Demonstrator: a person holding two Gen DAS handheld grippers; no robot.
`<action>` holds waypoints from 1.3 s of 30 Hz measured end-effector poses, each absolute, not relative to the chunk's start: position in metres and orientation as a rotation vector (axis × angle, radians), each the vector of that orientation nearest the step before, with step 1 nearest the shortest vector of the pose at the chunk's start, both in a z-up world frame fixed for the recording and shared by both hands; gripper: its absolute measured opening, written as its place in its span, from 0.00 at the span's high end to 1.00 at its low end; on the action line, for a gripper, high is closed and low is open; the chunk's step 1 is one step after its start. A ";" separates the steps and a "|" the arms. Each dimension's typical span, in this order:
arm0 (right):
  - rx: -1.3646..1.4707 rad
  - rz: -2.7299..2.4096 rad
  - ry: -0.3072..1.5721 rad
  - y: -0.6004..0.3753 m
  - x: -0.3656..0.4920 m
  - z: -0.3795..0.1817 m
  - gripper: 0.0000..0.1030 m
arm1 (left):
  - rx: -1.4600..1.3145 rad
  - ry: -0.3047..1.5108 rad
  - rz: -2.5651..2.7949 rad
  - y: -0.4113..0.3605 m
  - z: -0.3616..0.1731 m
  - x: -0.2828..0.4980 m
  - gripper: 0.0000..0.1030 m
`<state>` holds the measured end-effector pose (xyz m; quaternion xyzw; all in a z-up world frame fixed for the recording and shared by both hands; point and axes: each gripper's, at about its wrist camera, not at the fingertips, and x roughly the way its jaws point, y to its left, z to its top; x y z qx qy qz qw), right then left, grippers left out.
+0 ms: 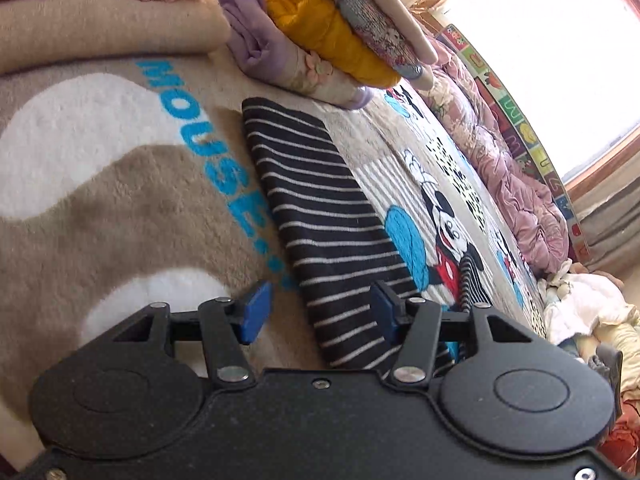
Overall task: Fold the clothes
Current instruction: 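Grasp the striped hem with the left gripper and fold it over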
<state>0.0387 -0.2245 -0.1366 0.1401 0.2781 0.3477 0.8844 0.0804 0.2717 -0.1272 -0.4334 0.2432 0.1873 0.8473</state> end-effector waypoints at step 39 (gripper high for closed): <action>1.169 0.583 0.513 -0.329 0.109 -0.194 0.26 | 0.034 0.579 -0.339 -0.058 -0.075 0.127 0.58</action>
